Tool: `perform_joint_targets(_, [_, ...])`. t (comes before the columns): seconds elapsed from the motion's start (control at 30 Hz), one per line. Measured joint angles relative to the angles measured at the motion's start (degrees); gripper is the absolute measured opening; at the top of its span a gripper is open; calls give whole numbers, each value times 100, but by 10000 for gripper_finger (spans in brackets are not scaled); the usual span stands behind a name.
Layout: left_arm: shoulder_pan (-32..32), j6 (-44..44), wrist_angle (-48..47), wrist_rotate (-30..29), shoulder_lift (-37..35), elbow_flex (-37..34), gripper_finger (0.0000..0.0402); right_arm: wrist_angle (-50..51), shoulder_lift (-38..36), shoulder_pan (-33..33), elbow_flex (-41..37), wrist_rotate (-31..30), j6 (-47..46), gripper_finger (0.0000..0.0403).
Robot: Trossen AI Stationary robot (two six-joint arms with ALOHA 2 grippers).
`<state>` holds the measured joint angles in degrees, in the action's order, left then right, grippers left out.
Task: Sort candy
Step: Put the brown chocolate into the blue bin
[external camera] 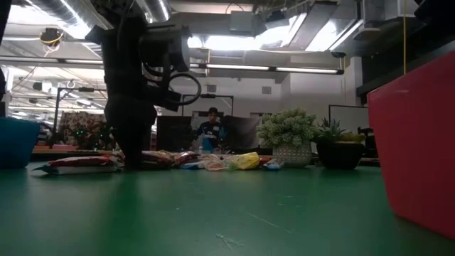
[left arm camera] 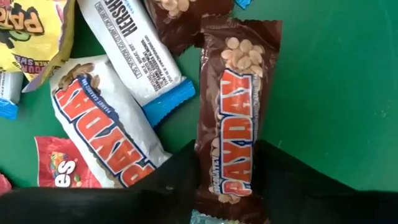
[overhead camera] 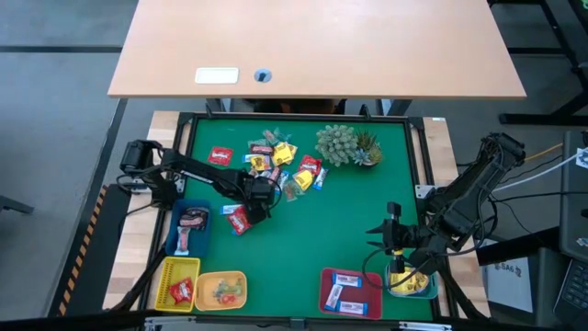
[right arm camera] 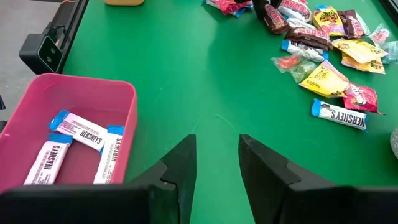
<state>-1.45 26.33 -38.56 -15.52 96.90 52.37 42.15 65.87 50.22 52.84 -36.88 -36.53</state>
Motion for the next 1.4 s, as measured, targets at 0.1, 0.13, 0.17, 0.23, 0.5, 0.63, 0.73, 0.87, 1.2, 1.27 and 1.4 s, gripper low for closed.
perform_joint_targets(0.1, [3,0,107,-1,0,-3,104,0,0,0,0,0,1,120])
perform_joint_targets(0.13, [7,0,147,-3,2,-3,94,0,0,0,0,0,2,120])
perform_joint_targets(0.17, [7,0,160,-6,2,-3,86,0,0,0,0,0,2,120])
perform_joint_targets(0.23, [7,11,162,-12,-4,-1,72,0,0,0,0,0,2,120])
perform_joint_targets(0.5, [-12,17,-204,872,-11,555,57,-4,0,0,0,0,94,120])
perform_joint_targets(0.63, [-113,164,-788,1973,-13,983,57,-4,0,0,0,0,92,120])
perform_joint_targets(0.73, [-322,345,-1209,2768,-20,1258,57,-7,0,0,0,0,92,120])
perform_joint_targets(0.87, [-753,502,-1911,3345,-20,1618,56,-9,0,0,0,0,90,120])
perform_joint_targets(1.2, [-2004,1200,-4336,2816,-22,2413,56,-13,0,0,0,2,-298,120])
perform_joint_targets(1.27, [-2281,1548,-4796,2781,-22,2414,56,-11,0,0,0,2,-397,120])
perform_joint_targets(1.4, [-2839,2067,-5165,2651,-23,2400,56,-14,0,0,0,2,-436,120])
